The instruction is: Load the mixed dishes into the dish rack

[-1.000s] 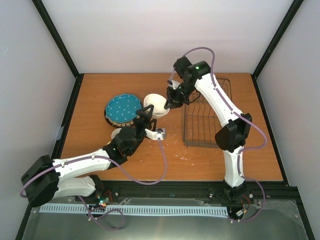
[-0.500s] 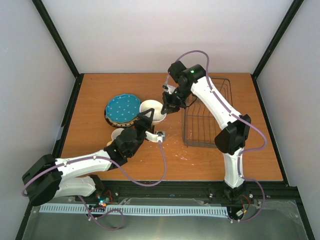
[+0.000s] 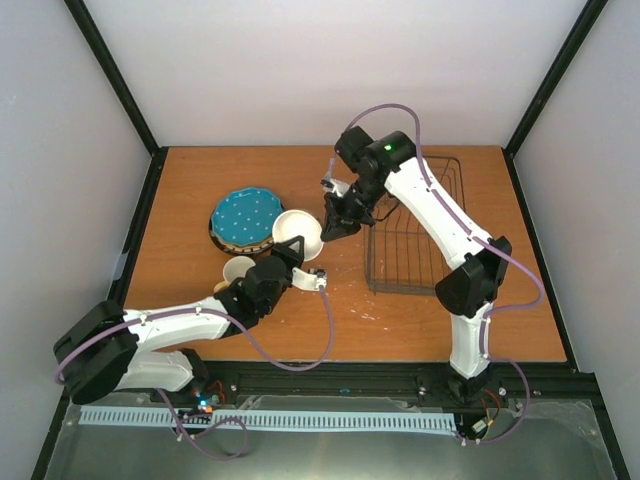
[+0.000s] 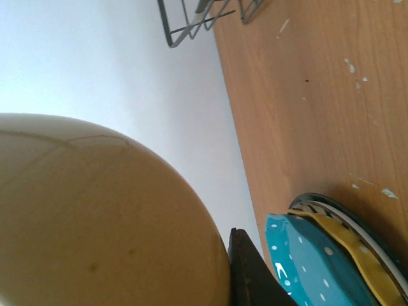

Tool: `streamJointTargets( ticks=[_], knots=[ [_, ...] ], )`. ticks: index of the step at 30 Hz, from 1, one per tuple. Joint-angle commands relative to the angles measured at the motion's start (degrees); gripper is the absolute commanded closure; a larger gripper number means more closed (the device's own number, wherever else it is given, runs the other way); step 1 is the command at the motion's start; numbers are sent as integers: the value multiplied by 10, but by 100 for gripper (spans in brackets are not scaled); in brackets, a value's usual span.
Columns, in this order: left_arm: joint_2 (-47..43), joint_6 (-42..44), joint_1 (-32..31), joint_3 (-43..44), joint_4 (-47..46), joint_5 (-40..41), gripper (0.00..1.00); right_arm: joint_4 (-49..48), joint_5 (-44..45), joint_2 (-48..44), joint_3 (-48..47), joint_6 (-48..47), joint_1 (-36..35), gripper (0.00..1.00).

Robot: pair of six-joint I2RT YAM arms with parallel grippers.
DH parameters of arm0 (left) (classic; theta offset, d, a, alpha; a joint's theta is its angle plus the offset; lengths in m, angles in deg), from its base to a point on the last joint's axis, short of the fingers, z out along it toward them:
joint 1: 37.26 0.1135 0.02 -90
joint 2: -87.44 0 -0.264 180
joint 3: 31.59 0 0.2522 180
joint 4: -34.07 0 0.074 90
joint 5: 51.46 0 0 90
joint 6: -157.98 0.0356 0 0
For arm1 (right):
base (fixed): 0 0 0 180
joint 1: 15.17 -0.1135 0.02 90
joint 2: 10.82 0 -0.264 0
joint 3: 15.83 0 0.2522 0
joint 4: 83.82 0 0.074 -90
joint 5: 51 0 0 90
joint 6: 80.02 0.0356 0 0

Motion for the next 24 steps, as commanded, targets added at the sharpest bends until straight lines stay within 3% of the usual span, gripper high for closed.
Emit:
streamJointTargets(
  ticks=[1,7,11,13,19,24],
  knots=[
    [-27,-24,-10,43,-109,-9,99,-44,-27,-11,-5,17,15,97],
    [-35,-48,-10,69,-76,-12,99,-44,-19,-11,-7,16,14,97],
    [-44,-190,-10,157,63,-29,99,-45,7,-9,-20,15,17,97],
    [-47,-293,-10,209,138,-50,99,-45,19,-8,-30,14,23,90],
    [-58,-401,-10,284,250,-110,100,-45,47,-7,-78,8,62,72],
    [-65,-487,-10,331,320,-163,99,-45,88,-18,-113,2,104,70]
  ],
)
